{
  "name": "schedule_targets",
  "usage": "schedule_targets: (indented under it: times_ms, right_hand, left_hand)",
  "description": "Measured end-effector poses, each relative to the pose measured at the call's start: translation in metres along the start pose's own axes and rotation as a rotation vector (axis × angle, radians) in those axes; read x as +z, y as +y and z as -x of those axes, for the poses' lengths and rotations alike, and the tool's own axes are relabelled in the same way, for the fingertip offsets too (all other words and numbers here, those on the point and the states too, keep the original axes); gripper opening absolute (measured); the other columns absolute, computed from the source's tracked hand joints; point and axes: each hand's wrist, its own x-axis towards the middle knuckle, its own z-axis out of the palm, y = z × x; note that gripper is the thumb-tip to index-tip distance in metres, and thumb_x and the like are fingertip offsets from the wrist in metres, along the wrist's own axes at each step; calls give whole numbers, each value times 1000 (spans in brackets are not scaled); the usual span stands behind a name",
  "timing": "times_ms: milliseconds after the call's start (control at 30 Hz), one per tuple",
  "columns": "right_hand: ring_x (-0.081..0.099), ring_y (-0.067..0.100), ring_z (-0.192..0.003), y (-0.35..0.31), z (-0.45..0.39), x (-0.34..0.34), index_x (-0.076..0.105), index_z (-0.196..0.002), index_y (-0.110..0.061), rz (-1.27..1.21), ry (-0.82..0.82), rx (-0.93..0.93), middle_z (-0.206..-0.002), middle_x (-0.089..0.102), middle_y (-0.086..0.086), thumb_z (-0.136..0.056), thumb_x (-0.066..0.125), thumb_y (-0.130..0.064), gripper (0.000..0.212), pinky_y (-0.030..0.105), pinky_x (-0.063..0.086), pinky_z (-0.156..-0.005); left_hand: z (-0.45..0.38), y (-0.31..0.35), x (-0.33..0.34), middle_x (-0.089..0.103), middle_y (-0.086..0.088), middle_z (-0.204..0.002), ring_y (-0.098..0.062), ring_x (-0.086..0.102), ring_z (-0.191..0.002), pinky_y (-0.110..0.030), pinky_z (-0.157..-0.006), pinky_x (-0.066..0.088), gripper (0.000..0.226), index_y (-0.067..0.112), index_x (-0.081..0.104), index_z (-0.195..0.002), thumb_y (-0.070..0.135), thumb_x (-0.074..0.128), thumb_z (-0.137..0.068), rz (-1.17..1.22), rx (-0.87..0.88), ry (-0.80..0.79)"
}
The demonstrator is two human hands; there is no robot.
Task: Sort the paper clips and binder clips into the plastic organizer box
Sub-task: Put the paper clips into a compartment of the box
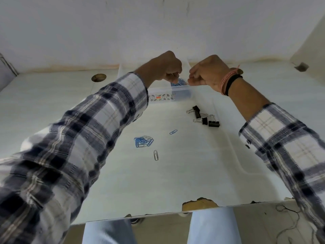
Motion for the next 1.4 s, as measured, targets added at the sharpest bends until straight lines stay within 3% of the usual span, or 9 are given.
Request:
schedule_targets:
  times_ms: [167, 367, 467, 567, 833, 1033, 1133, 1267, 1400]
  right_hand:
    - [71, 35, -79, 12, 40, 7, 69, -92, 9, 108, -148, -39, -92, 69, 30, -85, 67, 8, 7, 45, 61, -84]
    - [75, 24, -81, 46, 80, 37, 69, -115, -7, 679, -430, -71, -94, 71, 6, -79, 82, -17, 40, 37, 61, -84]
    - [68, 18, -82, 57, 92, 52, 68, -111, -16, 922, -449, -147, -94, 70, -1, -75, 83, -31, 42, 29, 53, -78]
    - [58, 17, -91, 64, 97, 65, 73, -108, -16, 1002, -380, -279, -102, 66, 0, -75, 84, -31, 38, 27, 47, -82]
    - [71, 23, -86, 71, 105, 77, 80, -93, -7, 962, -362, -448, -94, 77, 9, -81, 74, -5, 13, 20, 46, -74]
    - [61, 14, -80, 74, 114, 85, 77, -103, -7, 866, -356, -392, -89, 72, 5, -86, 70, -10, 19, 15, 43, -65]
    - [64, 18, -80, 74, 117, 92, 74, -109, -8, 833, -348, -382, -85, 66, 1, -87, 69, -12, 23, 20, 45, -73]
    - [68, 19, -84, 74, 119, 95, 72, -114, -7, 746, -401, -328, -102, 74, 8, -90, 70, -23, 28, 24, 51, -77]
    - [61, 17, -95, 73, 122, 105, 67, -121, -13, 814, -430, -346, -104, 65, 3, -79, 76, -53, 59, 25, 47, -82]
  left_hand:
    - [52, -7, -2, 73, -21, -96, -29, 73, -75, -44, -87, 63, 22, -13, 69, -111, -4, 67, -91, 29, 75, 6]
    - [135, -61, -2, 77, -16, -101, -21, 70, -74, -30, -69, 60, 30, -3, 74, -110, 22, 74, -93, -304, 119, -83]
    - [169, -102, -1, 63, -8, -128, -25, 63, -108, -35, -88, 54, 71, 12, 62, -134, 55, 80, -80, -608, 28, -157]
    - [186, -130, 12, 44, -14, -142, -37, 45, -132, -43, -107, 43, 98, 22, 46, -150, 66, 81, -70, -733, -9, -138]
    - [181, -156, 25, 72, -14, -103, -31, 65, -100, -25, -72, 40, 21, 6, 78, -105, 21, 74, -91, -526, 218, 103]
    - [176, -150, 16, 76, -13, -86, -27, 67, -78, -32, -66, 55, 11, 3, 77, -87, 13, 73, -86, -425, 157, 62]
    - [171, -151, 8, 77, -15, -79, -30, 71, -72, -42, -70, 62, 5, 2, 77, -80, 5, 74, -77, -297, 107, -1]
    - [168, -155, -7, 74, -20, -77, -26, 68, -67, -29, -70, 58, 11, -10, 75, -88, -5, 77, -79, -74, 51, -52]
    - [172, -156, -22, 73, -22, -86, -23, 67, -71, -26, -71, 61, 17, -16, 73, -98, -7, 75, -84, 166, 29, 12]
